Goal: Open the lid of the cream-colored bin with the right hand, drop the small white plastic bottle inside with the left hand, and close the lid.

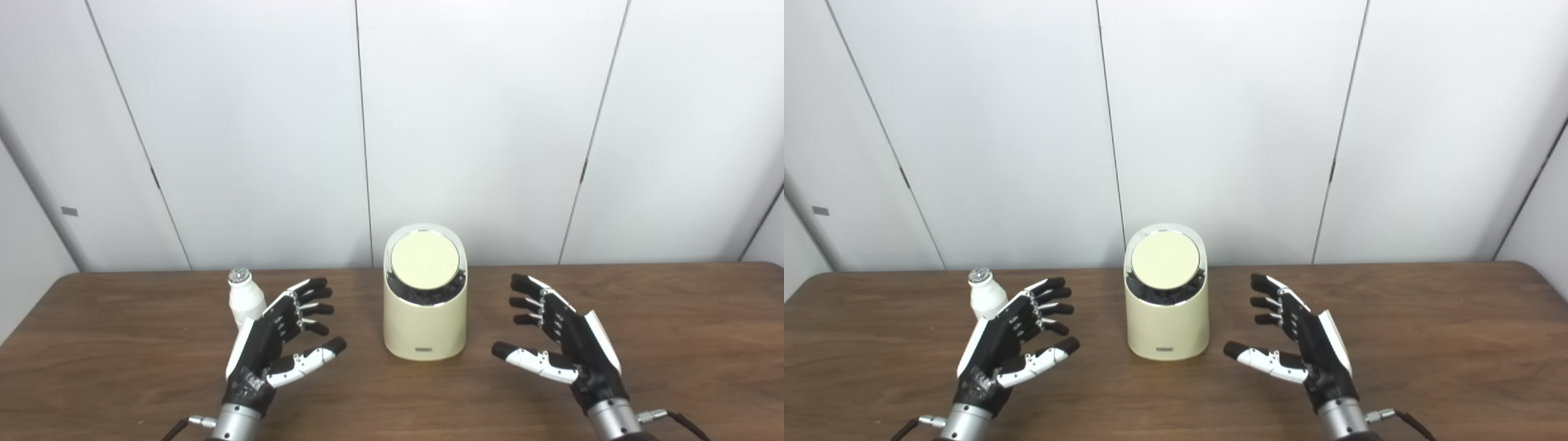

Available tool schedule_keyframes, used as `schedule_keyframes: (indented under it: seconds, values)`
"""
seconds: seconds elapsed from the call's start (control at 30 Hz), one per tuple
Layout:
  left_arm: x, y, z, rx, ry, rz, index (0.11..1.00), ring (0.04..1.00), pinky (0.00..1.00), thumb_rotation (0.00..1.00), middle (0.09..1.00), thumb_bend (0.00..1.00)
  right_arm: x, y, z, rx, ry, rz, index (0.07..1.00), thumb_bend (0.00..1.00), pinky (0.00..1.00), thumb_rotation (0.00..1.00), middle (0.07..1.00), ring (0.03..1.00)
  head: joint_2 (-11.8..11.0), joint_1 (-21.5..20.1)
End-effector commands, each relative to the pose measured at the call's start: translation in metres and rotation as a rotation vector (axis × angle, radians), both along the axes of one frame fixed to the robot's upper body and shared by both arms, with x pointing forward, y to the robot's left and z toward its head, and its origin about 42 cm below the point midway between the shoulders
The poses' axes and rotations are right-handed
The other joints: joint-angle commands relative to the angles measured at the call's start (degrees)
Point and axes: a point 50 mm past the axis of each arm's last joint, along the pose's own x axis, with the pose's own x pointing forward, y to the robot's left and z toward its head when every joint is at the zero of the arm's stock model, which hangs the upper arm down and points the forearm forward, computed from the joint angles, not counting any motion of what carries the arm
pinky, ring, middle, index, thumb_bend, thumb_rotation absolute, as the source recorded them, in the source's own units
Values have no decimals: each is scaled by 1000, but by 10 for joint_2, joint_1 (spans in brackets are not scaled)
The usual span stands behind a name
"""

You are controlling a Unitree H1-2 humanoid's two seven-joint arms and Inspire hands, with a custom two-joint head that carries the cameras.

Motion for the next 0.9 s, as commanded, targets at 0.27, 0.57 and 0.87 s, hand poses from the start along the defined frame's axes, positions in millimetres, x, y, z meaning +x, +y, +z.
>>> schedule_keyframes:
  seconds: [0.27,0.57,0.87]
  values:
    - [6,-1,17,-2,-77,-6,809,708,578,147,780,734,4,2,18,2,-75,10,833,741,718,308,850,801,0,1]
    - [8,-3,18,-4,-83,-11,808,704,570,132,780,728,6,6,18,7,-89,11,838,763,702,326,840,787,-4,1]
    - [10,-3,18,-9,-83,-9,811,710,578,142,784,725,21,15,43,-24,-148,-16,864,765,680,327,835,778,-11,-3]
